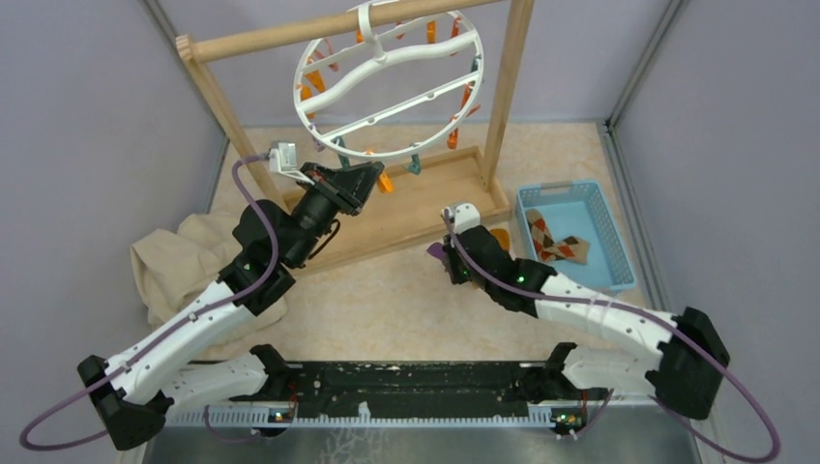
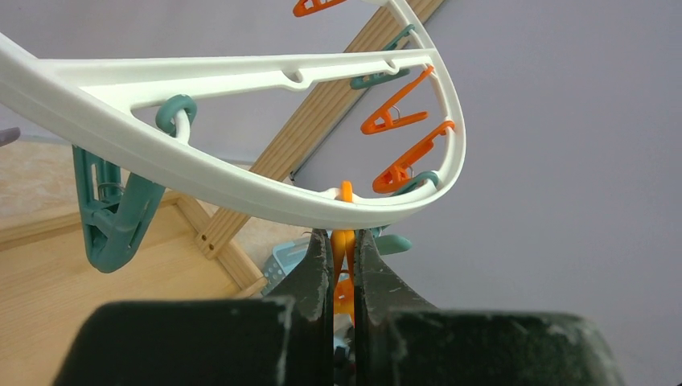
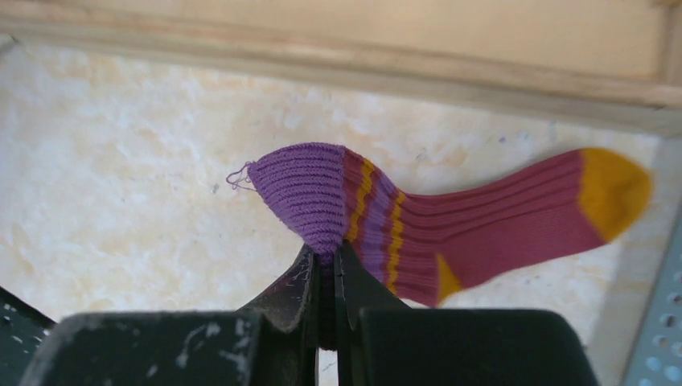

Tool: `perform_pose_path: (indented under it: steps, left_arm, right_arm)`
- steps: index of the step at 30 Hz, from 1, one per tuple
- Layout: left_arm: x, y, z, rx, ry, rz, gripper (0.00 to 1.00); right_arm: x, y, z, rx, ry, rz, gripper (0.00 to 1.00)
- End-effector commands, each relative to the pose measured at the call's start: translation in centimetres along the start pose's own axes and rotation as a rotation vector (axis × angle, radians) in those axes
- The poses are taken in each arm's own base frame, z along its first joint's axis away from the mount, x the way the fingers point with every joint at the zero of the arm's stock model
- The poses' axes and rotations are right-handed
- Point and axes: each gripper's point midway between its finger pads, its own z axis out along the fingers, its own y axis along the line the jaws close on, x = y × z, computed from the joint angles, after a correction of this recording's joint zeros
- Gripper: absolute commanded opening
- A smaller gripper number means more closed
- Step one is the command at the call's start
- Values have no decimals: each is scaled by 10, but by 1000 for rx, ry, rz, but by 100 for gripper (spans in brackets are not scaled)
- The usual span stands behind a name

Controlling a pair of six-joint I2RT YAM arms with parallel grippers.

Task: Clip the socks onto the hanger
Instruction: Pick up the sock at the center of the board, then clamp the sock onto the hanger.

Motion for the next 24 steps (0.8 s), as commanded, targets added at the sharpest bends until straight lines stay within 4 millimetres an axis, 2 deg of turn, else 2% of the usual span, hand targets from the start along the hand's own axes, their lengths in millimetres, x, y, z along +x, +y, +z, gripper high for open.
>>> perform_pose_path:
  steps: [1, 5, 9, 15, 21, 24]
  left_arm:
    - [36, 8, -4, -5, 135, 5, 0]
    - [40, 6, -1, 5, 145, -5, 0]
    - [44, 3, 3, 22, 155, -24, 0]
    - [48, -5, 10, 54, 173, -20, 0]
    - [44, -2, 16, 34, 157, 13, 0]
    - [42, 0, 17, 23, 148, 23, 0]
  right_arm:
    - [-63, -13, -36, 24, -223, 30, 0]
    - [-102, -12, -64, -8, -381, 31, 0]
    - [-134, -3, -74, -36, -475, 46, 0]
    - [-187, 23, -88, -56, -605, 11, 0]
    - [-218, 40, -104, -100, -665, -23, 0]
    - [-219, 44, -113, -134, -673, -24, 0]
